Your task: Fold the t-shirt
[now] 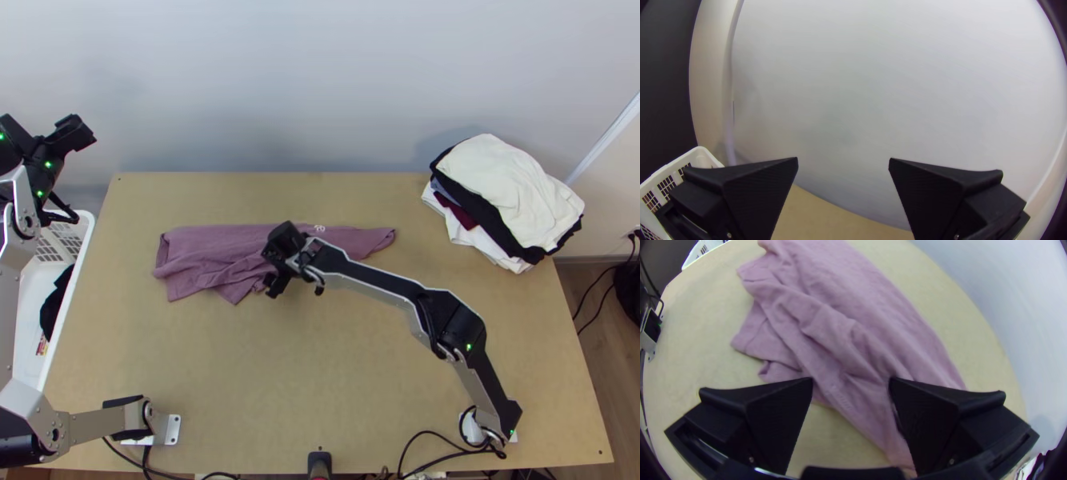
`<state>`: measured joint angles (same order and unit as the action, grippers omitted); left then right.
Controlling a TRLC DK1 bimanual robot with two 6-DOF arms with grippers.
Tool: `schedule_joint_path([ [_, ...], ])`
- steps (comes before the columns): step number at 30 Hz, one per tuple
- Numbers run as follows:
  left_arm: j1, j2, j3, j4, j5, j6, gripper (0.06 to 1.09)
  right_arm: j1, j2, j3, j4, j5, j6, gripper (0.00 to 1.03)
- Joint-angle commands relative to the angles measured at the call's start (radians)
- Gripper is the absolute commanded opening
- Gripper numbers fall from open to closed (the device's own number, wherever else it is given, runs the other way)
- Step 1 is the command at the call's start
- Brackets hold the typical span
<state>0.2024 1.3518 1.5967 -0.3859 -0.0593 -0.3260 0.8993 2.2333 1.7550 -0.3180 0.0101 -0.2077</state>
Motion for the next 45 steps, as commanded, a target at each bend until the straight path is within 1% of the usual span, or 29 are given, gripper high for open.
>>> schedule_joint_path([
  [1, 0.003, -0.034, -0.021, 0.024, 0.013, -0.010, 1.05, -0.030, 0.032, 0.031, 0.002, 0.001, 0.021, 0.77],
  [5, -0.001, -0.037, -0.027, 0.033, 0.013, -0.012, 1.05, -0.039, 0.025, 0.028, -0.003, 0.001, 0.021, 0.77],
  [9, -0.008, -0.036, -0.027, 0.038, 0.013, -0.015, 1.05, -0.034, -0.012, 0.014, -0.007, 0.001, 0.039, 0.77],
  [16, -0.008, -0.039, -0.029, 0.038, 0.013, -0.019, 1.05, 0.024, -0.135, -0.078, -0.009, 0.001, 0.045, 0.77],
  [22, -0.008, -0.040, -0.032, 0.038, 0.013, -0.022, 1.05, 0.049, -0.178, -0.135, -0.009, 0.001, 0.044, 0.77],
  [23, -0.008, -0.040, -0.032, 0.038, 0.013, -0.022, 1.05, 0.049, -0.178, -0.140, -0.009, 0.001, 0.044, 0.76],
  [24, -0.008, -0.040, -0.032, 0.038, 0.013, -0.024, 1.05, 0.049, -0.176, -0.143, -0.009, 0.001, 0.042, 0.70],
  [26, -0.008, -0.042, -0.032, 0.038, 0.013, -0.025, 1.05, 0.047, -0.166, -0.147, -0.001, 0.001, 0.037, 0.55],
  [29, -0.008, -0.042, -0.032, 0.038, 0.013, -0.025, 1.05, 0.046, -0.149, -0.144, 0.019, 0.001, 0.034, 0.45],
  [45, 0.003, -0.037, -0.030, 0.042, 0.013, -0.021, 1.05, 0.029, -0.020, -0.035, 0.025, 0.001, 0.014, 0.45],
])
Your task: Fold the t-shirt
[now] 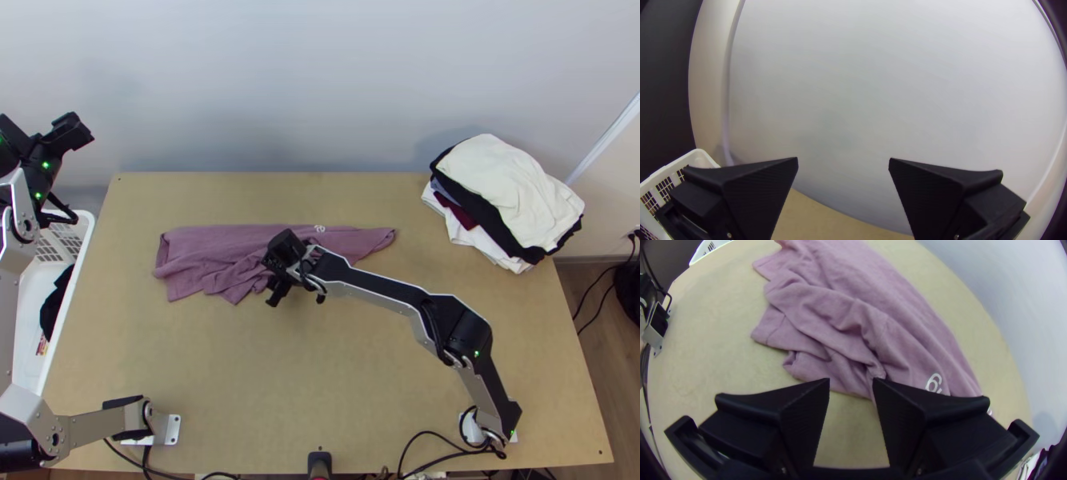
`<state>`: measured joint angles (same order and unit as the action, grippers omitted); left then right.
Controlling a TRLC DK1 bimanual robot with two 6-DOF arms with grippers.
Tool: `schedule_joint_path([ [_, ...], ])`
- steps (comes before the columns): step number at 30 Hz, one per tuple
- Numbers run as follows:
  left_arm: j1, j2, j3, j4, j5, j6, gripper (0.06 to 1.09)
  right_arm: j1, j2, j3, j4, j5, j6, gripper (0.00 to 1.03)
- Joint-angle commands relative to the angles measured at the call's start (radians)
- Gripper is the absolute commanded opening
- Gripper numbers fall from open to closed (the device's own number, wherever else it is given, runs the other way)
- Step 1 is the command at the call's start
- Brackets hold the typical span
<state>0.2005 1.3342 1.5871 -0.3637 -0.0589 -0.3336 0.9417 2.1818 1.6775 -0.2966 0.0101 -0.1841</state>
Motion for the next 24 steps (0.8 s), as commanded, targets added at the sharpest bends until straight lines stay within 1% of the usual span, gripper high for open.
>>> schedule_joint_path([
  [1, 0.005, -0.018, -0.022, 0.020, 0.013, -0.013, 1.05, -0.015, 0.036, 0.048, 0.004, 0.001, -0.011, 0.45],
  [21, 0.007, -0.021, -0.038, 0.025, 0.013, -0.015, 1.05, -0.034, 0.099, 0.088, 0.004, 0.001, -0.009, 0.45],
  [22, 0.008, -0.023, -0.039, 0.023, 0.013, -0.015, 1.05, -0.037, 0.105, 0.093, 0.008, 0.001, -0.005, 0.39],
  [23, 0.011, -0.023, -0.042, 0.023, 0.013, -0.015, 1.05, -0.041, 0.115, 0.102, 0.014, 0.001, -0.002, 0.27],
  [24, 0.013, -0.023, -0.042, 0.023, 0.014, -0.015, 1.05, -0.046, 0.122, 0.108, 0.020, 0.001, 0.003, 0.26],
])
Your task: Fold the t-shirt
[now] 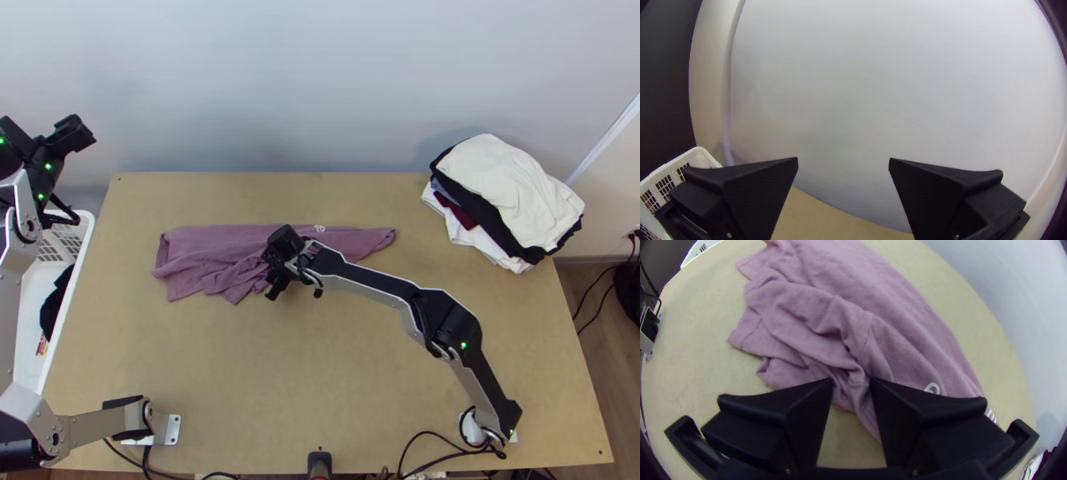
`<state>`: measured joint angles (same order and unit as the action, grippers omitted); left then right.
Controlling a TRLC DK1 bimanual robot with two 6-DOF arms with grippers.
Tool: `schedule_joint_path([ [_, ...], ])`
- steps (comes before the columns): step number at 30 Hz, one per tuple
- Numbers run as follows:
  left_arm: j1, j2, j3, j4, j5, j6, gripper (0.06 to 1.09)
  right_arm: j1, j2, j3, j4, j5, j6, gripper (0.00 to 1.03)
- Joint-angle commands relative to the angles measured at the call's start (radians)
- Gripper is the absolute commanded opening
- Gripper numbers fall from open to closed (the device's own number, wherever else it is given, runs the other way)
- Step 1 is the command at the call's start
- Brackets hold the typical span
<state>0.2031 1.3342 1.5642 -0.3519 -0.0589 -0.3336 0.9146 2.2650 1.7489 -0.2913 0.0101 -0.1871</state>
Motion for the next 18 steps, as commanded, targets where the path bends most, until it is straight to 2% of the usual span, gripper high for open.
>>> schedule_joint_path([
  [1, 0.012, -0.024, -0.021, 0.011, 0.013, -0.013, 1.05, -0.026, 0.047, 0.043, 0.018, 0.001, 0.011, 0.26],
  [4, 0.018, -0.026, -0.023, 0.011, 0.016, -0.013, 1.05, -0.033, 0.068, 0.067, 0.011, 0.001, 0.009, 0.21],
  [9, 0.028, -0.030, -0.036, 0.011, 0.028, -0.012, 1.05, -0.033, 0.022, 0.024, -0.003, 0.001, -0.006, 0.21],
  [10, 0.028, -0.032, -0.044, 0.010, 0.030, -0.008, 1.05, -0.031, 0.005, 0.009, -0.003, 0.001, -0.022, 0.18],
  [12, 0.028, -0.033, -0.075, -0.002, 0.042, 0.030, 1.05, -0.028, -0.025, -0.020, -0.002, 0.001, -0.040, 0.15],
  [13, 0.028, -0.033, -0.098, -0.016, 0.053, 0.064, 1.04, -0.023, -0.039, -0.037, -0.002, -0.002, -0.066, 0.03],
  [15, 0.027, -0.032, -0.141, -0.064, 0.070, 0.110, 1.03, -0.019, -0.065, -0.069, 0.003, -0.001, -0.080, 0.03],
  [18, 0.027, -0.033, -0.220, -0.159, 0.172, 0.217, 1.03, -0.025, -0.099, -0.098, 0.003, -0.001, -0.071, 0.03],
])
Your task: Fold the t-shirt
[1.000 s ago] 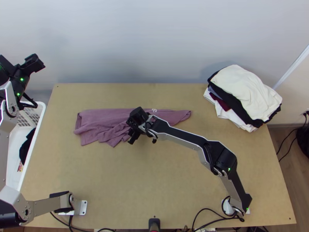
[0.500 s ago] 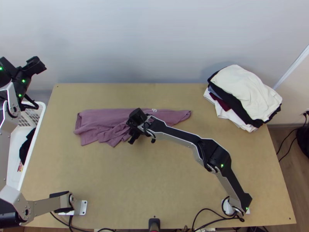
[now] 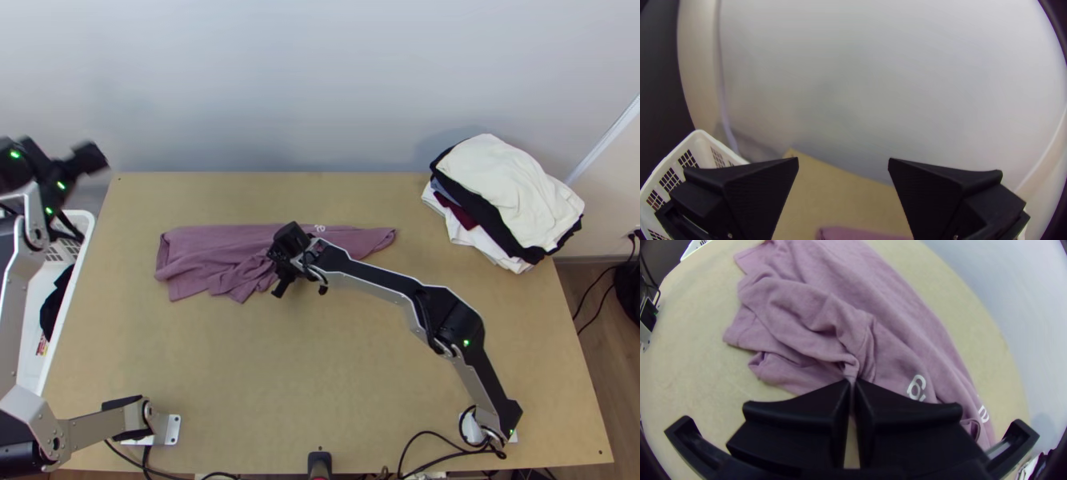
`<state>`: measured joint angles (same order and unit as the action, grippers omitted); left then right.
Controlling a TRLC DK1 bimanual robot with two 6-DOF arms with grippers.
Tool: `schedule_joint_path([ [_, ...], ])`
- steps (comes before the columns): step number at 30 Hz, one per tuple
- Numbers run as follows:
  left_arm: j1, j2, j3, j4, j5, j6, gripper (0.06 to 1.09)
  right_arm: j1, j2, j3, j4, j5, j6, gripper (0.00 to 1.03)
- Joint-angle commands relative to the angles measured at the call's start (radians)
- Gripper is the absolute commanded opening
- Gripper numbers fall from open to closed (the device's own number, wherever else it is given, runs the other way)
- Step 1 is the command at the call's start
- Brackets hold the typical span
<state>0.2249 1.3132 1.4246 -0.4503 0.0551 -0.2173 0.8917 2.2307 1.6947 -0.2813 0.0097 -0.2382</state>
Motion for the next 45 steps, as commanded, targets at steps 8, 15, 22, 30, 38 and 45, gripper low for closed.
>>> schedule_joint_path([
  [8, -0.006, -0.042, -0.369, -0.261, 0.111, 0.518, 1.03, -0.007, -0.134, -0.089, 0.011, 0.003, -0.009, 0.03],
  [15, -0.032, -0.069, -0.555, -0.183, 0.095, 0.682, 1.03, -0.007, -0.174, -0.102, 0.011, 0.007, 0.004, 0.03],
  [22, -0.094, -0.046, -0.644, -0.048, 0.077, 0.693, 1.03, -0.007, -0.233, -0.106, 0.013, 0.010, 0.016, 0.03],
  [30, -0.165, 0.070, -0.656, 0.105, 0.020, 0.647, 0.83, -0.005, -0.295, -0.155, 0.013, 0.012, 0.025, 0.03],
  [38, -0.205, 0.095, -0.719, 0.298, 0.029, 0.633, 0.09, -0.007, -0.338, -0.194, 0.014, 0.015, 0.031, 0.03],
  [45, -0.191, 0.060, -0.690, 0.295, 0.032, 0.608, 0.09, -0.010, -0.390, -0.244, 0.016, 0.035, 0.031, 0.03],
])
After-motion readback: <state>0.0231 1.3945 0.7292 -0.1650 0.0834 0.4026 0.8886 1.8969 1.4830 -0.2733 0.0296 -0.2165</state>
